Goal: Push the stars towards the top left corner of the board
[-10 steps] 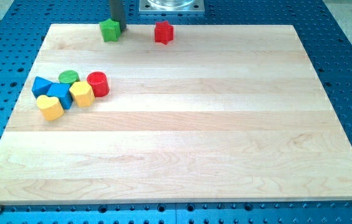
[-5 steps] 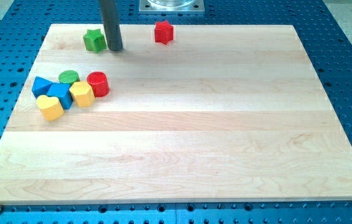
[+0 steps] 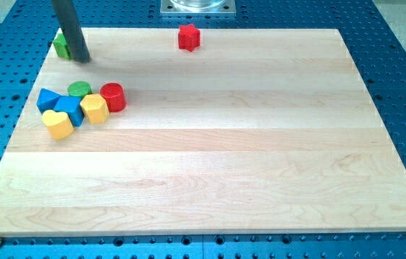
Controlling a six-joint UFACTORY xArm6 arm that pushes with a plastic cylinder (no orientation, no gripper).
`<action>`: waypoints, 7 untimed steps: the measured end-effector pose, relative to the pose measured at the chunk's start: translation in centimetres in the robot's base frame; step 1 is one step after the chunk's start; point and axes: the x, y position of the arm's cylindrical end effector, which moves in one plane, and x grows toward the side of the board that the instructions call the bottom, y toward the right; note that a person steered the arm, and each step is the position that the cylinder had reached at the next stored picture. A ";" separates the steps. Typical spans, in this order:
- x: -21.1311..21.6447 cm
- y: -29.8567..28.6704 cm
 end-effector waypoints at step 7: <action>3.6 30.0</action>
